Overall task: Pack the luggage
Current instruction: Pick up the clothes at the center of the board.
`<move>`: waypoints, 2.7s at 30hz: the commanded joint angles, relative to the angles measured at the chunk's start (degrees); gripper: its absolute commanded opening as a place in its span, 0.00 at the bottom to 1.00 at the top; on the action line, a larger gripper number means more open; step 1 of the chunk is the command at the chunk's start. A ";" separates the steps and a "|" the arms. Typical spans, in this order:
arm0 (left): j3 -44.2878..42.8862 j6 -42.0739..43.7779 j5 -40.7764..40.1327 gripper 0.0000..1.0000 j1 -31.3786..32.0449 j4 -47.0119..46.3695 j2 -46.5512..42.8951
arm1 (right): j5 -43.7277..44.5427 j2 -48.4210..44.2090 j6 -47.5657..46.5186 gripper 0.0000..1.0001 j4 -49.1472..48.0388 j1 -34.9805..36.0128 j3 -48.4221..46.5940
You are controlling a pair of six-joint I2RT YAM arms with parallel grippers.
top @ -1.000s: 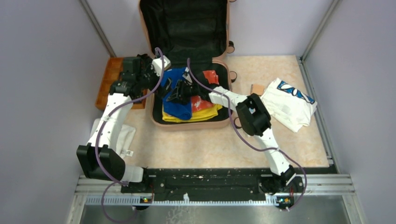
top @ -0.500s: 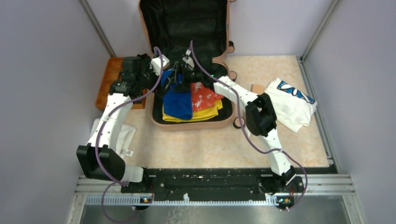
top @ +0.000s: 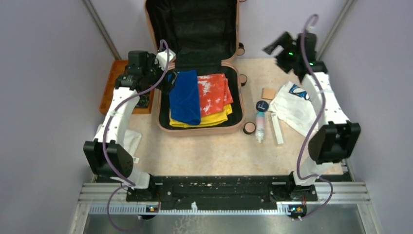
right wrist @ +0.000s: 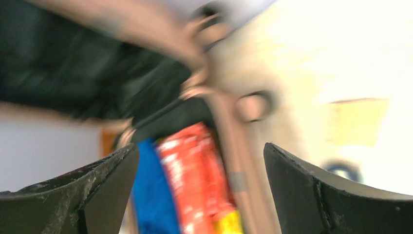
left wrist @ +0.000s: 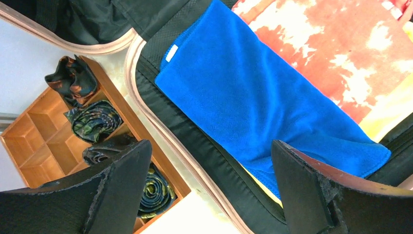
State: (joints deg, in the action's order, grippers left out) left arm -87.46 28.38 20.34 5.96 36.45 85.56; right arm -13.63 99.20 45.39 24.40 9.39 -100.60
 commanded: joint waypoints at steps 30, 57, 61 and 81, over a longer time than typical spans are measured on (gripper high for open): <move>4.29 -2.26 2.21 0.99 -0.33 -2.50 0.89 | 40.31 32.76 -10.50 0.83 24.95 -4.93 -14.96; 5.83 -2.20 2.22 0.99 -0.33 -3.75 0.27 | 40.82 35.94 -12.07 0.66 26.10 -8.24 -13.50; 5.09 -1.78 2.88 0.99 -0.33 -3.35 0.18 | 39.83 37.21 -11.49 0.54 27.21 -8.20 -15.16; 3.33 -2.69 1.50 0.99 0.41 -2.17 1.67 | 29.18 19.07 -12.37 0.00 5.77 -12.68 7.34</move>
State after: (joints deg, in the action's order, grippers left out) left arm -81.95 26.65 21.91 6.04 34.74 87.99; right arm 17.39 125.36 34.98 35.53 -2.81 -98.39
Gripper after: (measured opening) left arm 0.987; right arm 0.042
